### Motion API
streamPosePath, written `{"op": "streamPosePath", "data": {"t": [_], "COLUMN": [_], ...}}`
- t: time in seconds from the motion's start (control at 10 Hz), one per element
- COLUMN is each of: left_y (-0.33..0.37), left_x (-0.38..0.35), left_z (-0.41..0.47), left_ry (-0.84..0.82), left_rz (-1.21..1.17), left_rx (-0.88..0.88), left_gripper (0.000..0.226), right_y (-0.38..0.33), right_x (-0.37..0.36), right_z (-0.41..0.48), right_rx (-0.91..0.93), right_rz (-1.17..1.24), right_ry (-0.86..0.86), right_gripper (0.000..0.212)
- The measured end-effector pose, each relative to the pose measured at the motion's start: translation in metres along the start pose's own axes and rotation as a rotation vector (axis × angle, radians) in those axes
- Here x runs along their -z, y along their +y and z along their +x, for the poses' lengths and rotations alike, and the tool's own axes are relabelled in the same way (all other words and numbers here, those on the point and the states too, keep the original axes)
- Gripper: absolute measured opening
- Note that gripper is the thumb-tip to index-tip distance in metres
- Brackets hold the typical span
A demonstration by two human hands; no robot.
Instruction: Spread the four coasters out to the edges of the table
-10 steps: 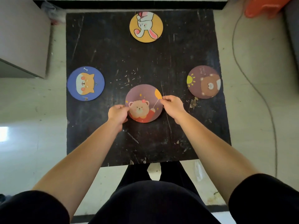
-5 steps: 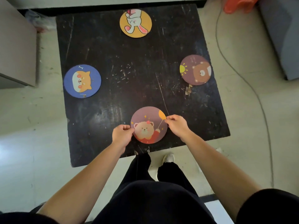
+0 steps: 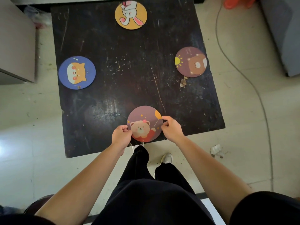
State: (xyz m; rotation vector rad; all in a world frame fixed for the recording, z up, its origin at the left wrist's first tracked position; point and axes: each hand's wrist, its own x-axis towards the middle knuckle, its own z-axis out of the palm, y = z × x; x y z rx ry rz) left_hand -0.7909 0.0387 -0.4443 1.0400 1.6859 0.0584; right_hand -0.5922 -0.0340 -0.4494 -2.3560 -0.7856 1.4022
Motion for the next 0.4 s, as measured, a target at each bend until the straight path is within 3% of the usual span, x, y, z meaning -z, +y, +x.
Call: {"op": "streamPosePath", "data": {"t": [0.1, 0.2, 0.3, 0.4], "left_y": [-0.001, -0.003, 0.003, 0.012], "left_x": [0.000, -0.001, 0.000, 0.005], "left_z": [-0.005, -0.009, -0.011, -0.004], "left_ry": [-0.019, -0.017, -0.025, -0.018], "left_rz": [0.001, 0.009, 0.050, 0.261], "left_rx": [0.007, -0.038, -0.025, -0.104], "left_gripper": [0.030, 0.014, 0.014, 0.032], "right_y": [0.000, 0.002, 0.001, -0.006], "right_x": [-0.001, -0.002, 0.001, 0.009], "right_z": [-0.002, -0.001, -0.004, -0.003], "right_rx": [0.004, 0.022, 0.019, 0.027], "right_rz": [-0.014, -0.026, -0.049, -0.080], "right_ry": [-0.004, -0.004, -0.024, 0.011], "right_gripper": [0.046, 0.047, 0.049, 0.055]}}
